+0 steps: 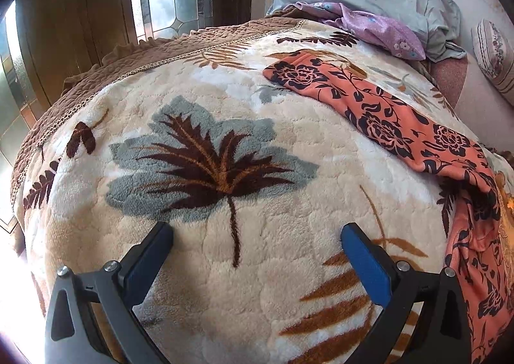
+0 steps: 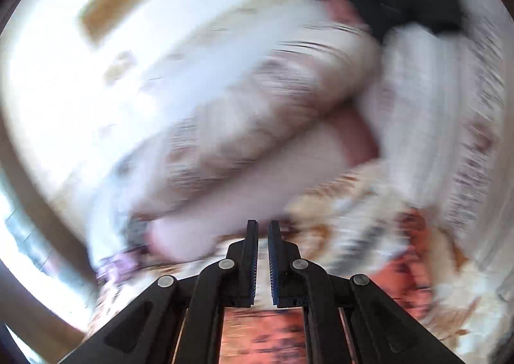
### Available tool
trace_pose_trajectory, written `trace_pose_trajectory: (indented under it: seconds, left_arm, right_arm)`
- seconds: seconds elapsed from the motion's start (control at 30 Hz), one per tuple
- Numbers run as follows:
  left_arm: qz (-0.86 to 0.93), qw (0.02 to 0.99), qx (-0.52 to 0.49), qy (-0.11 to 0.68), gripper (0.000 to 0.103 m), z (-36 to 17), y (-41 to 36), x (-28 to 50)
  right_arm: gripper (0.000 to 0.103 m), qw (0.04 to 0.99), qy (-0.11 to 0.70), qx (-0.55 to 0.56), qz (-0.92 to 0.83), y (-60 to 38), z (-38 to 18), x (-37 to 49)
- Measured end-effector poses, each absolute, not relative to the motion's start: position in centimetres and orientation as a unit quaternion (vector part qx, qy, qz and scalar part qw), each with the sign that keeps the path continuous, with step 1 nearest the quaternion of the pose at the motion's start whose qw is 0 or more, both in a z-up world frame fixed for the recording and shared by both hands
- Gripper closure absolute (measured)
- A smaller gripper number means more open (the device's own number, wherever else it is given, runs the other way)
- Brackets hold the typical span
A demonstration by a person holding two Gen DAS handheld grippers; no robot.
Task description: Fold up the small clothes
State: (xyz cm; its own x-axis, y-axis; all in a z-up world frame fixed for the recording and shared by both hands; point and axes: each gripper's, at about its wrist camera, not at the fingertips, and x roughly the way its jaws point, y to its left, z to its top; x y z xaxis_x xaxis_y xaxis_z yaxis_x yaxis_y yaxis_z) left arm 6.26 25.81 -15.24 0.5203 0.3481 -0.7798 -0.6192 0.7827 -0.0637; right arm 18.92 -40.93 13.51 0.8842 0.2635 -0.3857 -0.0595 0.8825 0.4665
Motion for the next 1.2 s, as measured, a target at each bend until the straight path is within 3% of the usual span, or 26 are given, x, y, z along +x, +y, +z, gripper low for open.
trace_pose_trajectory:
  seconds: [0.07,0.13,0.17,0.2,0.23,0.33,0.57,0.6,0.67,0.93,0.97,1.0,1.03,1.2]
  left_arm:
    - [0.279,0.857,-0.174,0.396,0.0,-15.2,25.9,6.1]
    - [0.275,0.859,-0.181,0.393,0.0,-15.1,26.1,5.8]
    - [0.273,0.86,-0.184,0.391,0.0,-15.1,26.1,5.7]
    - [0.272,0.86,-0.186,0.389,0.0,-15.0,26.2,5.7]
    - [0.272,0.86,-0.186,0.389,0.0,-15.0,26.1,5.7]
    - [0.272,0.861,-0.186,0.388,0.0,-15.1,26.1,5.7]
    - [0.285,0.856,-0.169,0.396,0.0,-15.3,25.7,6.1]
    - [0.286,0.856,-0.167,0.397,0.0,-15.3,25.7,6.2]
    - [0.289,0.855,-0.163,0.399,0.0,-15.4,25.7,6.3]
    - [0.299,0.852,-0.148,0.404,0.0,-15.6,25.5,6.7]
    - [0.299,0.852,-0.148,0.404,0.0,-15.7,25.5,6.7]
    - [0.3,0.852,-0.148,0.404,0.0,-15.7,25.5,6.7]
    - [0.3,0.852,-0.148,0.404,0.0,-15.7,25.5,6.7]
    - [0.299,0.852,-0.149,0.403,0.0,-15.6,25.5,6.6]
  right_arm:
    - [0.095,0.942,0.205,0.238,0.119,-35.9,13.9,17.9]
    - [0.077,0.929,0.226,0.264,0.126,-33.1,11.8,17.7]
    - [0.023,0.92,0.256,0.276,0.112,-31.9,9.9,17.9]
    - [0.002,0.913,0.278,0.286,0.089,-31.7,7.5,17.6]
    - [0.001,0.905,0.301,0.29,0.076,-31.5,4.9,17.4]
    - [0.002,0.881,0.355,0.31,0.041,-35.5,-1.4,16.6]
    - [0.012,0.818,0.32,0.46,-0.13,-57.3,-7.9,11.7]
    - [0.017,0.811,0.316,0.469,-0.151,-59.9,-8.7,11.5]
    - [0.027,0.803,0.315,0.475,-0.175,-64.1,-9.9,11.9]
    - [0.032,0.819,0.358,0.409,-0.186,-68.4,-11.1,19.6]
    - [0.045,0.819,0.365,0.397,-0.196,-68.4,-11.1,20.2]
    - [0.076,0.815,0.377,0.388,-0.208,-68.6,-11.2,20.7]
    - [0.098,0.811,0.388,0.383,-0.21,-68.7,-11.1,21.3]
    - [0.099,0.869,0.365,0.295,-0.155,-63.4,-3.9,22.9]
